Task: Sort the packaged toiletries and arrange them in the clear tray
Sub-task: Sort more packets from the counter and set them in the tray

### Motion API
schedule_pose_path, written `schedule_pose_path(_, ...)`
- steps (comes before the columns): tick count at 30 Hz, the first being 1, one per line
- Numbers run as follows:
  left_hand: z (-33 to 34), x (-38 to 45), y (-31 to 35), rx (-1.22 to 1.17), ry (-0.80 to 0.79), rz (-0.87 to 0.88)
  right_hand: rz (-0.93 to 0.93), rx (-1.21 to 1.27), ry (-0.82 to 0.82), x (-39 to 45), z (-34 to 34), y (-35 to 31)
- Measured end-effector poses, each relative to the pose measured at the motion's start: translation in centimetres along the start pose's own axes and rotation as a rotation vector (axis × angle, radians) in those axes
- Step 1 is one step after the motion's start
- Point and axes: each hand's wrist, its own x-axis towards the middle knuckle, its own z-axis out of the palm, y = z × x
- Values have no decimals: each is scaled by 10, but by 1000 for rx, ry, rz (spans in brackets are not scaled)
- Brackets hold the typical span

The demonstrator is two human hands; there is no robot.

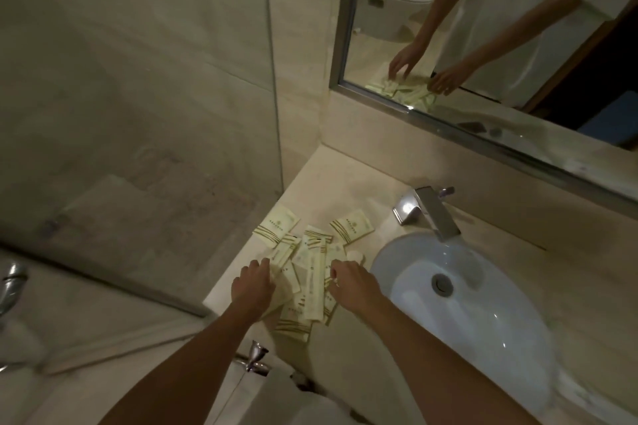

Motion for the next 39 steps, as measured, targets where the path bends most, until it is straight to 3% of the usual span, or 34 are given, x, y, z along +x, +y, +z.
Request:
schedule_pose_path(8,1,7,-3,2,-7,55,214,159,-52,21,31,-30)
schedule_pose_path(14,0,7,-8,-72,-4,72,269,113,2,32,41,-41)
schedule_pose_path(23,-12,-2,-10,-121,234,15,295,171,25,43,34,-35)
schedule_pose_path(30,-25,3,21,-96,284,135,200,312,122,21,-9,3)
schedule_pose_path(35,-18,1,72,-10,261,255,121,430,79,-11,-39,61)
schedule_pose_path(39,-2,-4,116,64,250,390,164,418,163,-46,-55,113)
